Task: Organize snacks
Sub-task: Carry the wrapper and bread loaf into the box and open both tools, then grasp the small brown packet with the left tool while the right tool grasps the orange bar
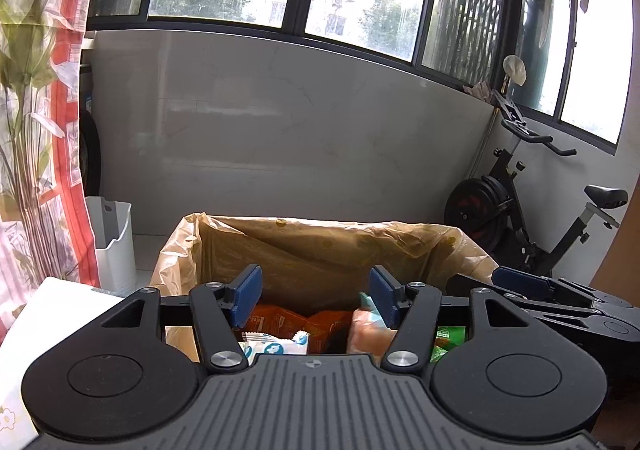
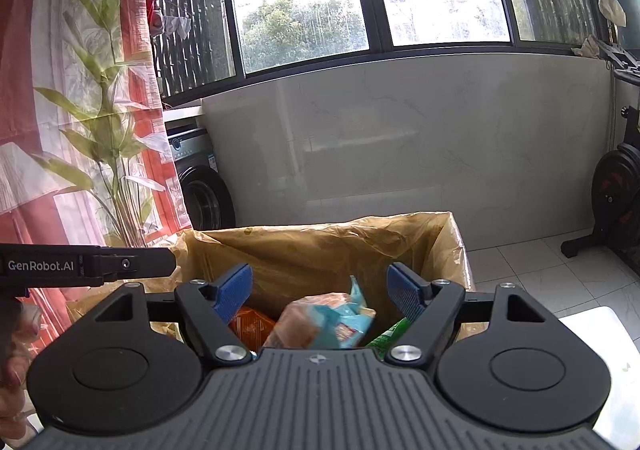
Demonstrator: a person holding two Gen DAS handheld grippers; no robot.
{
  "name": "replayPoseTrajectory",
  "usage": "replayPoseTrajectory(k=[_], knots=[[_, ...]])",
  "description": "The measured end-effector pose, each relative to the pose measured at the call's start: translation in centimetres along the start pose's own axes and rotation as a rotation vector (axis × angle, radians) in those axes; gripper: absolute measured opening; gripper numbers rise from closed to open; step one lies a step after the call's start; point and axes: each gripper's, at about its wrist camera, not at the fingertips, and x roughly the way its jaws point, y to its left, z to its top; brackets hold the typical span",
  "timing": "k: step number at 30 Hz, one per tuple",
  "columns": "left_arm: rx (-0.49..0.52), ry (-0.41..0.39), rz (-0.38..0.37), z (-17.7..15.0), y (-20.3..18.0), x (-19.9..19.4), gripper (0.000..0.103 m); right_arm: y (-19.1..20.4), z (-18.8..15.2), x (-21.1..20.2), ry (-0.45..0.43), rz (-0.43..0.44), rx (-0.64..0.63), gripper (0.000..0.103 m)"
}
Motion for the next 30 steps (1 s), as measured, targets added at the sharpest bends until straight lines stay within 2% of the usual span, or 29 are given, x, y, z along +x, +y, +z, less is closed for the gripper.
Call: replayPoseTrajectory(k=[7, 15, 19, 25, 30], knots=[[-0.042, 0.003, -0.006, -0.6, 0.7, -2.1, 0.062, -0.8, -0.1, -4.1, -0.048, -0.003, 0.03, 0.077], [-0.035, -0.017, 0.064, -2.6, 2.2, -7.0, 0.062, -1.1, -2.3, -8.5, -0.095, -0.01, 0.023, 0.077], [-0.061, -0.036, 0.122, -5.2, 3.5, -9.5, 0.062, -1.2, -4.6, -10.1, -0.113, -0.009, -0.008, 0.077], [-0.121, 0.013, 0.186, -10.0, 5.4, -10.6, 0.061, -2.2, -9.7, -11.0, -0.078, -0.032, -0.044, 0.075], [-0.144, 0.063, 0.233, -12.9, 6.8, -10.5, 0.061, -2.4, -14.7, -10.1, -0.002, -0.134, -0.126, 0.067]])
